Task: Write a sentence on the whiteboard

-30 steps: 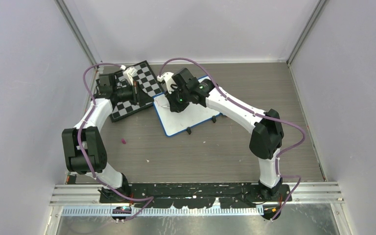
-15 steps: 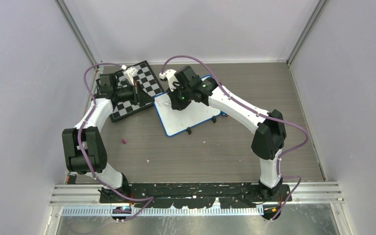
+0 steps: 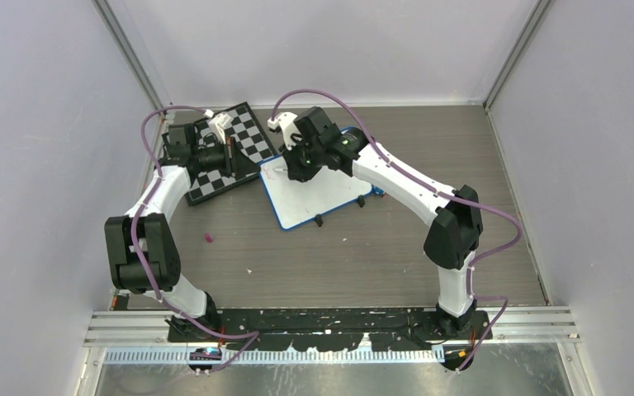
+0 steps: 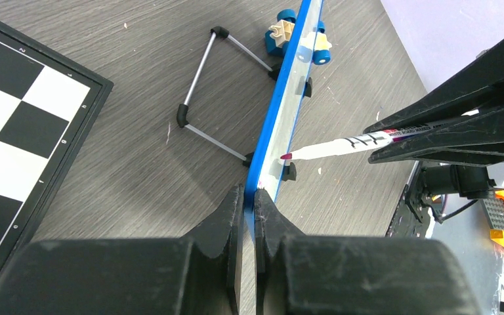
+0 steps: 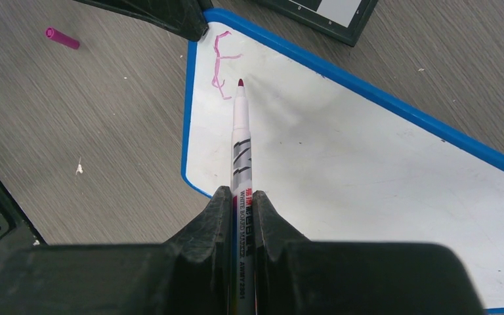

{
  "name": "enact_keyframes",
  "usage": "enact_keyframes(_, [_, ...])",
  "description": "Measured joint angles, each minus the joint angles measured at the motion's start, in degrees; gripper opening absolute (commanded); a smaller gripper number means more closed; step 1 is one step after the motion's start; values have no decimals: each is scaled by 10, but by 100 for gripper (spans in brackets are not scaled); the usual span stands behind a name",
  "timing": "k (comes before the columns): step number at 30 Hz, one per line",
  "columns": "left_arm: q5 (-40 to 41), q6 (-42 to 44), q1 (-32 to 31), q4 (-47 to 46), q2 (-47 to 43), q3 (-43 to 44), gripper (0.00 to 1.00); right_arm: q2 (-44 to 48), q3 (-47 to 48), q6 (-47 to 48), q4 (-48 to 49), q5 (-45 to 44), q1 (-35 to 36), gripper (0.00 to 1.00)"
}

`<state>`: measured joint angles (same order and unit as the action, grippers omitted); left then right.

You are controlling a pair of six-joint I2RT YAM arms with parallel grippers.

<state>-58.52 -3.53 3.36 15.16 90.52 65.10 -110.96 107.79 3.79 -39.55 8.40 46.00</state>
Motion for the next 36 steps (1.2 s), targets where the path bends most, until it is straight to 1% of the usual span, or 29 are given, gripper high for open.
enact_keyframes(15, [1,10,-1,0,0,0,0,-12,0,9,-11,-7,-5,0])
enact_keyframes(24, [12,15,-4,0,0,1,0,-12,1,11,-24,-5,-20,0])
enact_keyframes(36, [21,41,-25,17,0,14,0,-12,26,11,-29,-5,-23,0])
